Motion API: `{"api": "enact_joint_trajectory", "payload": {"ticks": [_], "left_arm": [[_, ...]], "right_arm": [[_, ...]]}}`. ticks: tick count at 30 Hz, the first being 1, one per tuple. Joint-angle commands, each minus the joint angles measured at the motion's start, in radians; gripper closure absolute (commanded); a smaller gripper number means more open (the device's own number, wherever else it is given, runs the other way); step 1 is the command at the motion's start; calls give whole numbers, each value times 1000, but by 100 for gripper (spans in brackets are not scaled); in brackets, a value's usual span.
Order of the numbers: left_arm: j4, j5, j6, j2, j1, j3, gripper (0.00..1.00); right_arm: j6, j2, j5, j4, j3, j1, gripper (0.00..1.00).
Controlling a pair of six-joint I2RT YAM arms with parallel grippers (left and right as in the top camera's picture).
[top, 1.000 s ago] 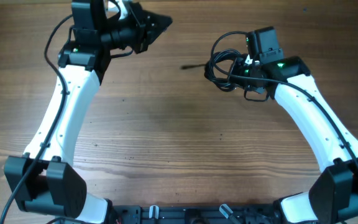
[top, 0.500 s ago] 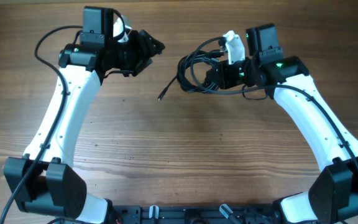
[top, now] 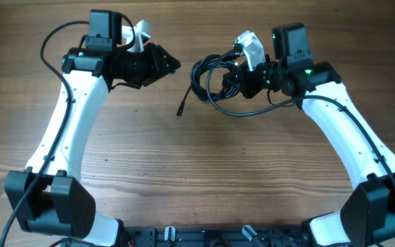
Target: Untangle cables
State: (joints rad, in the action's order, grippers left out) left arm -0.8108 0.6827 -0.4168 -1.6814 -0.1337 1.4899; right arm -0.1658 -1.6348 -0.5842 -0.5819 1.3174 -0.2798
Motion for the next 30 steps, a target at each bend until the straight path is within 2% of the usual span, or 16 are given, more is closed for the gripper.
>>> {"api": "enact_joint_trajectory", "payload": {"ticks": [1,3,7,10,16,17,18,24,27,30], "left_arm": [[18,60,74,-20,-42,2,40],[18,50,73,-30,-62,0,36],[54,49,73,-76,-109,0,37],[66,22,68,-118,-132,0,49],[63,-2,69,-140,-135,0,80],[63,-4,69,-140,-135,0,91],[63,-11,69,-140,-135,0,96],[91,-41,45,-140,-105,1,96],[105,-40,26,-140,-72,1,96],[124,64,17,-138,-25,1,96]], "right_arm": [[16,-11,-44,3,9,-4,89],[17,-11,-44,3,9,-4,89],[39,-11,-46,1,9,-4,89],[38,-11,-46,-6,9,-4,89],[56,-11,-46,-10,9,-4,89],[75,-11,-47,-10,9,-4,86],[105,-11,-47,-9,9,-4,86],[342,-11,-34,-9,10,-1,78],[515,-8,88,-13,10,-1,78],[670,-5,167,-14,10,-1,75]]}}
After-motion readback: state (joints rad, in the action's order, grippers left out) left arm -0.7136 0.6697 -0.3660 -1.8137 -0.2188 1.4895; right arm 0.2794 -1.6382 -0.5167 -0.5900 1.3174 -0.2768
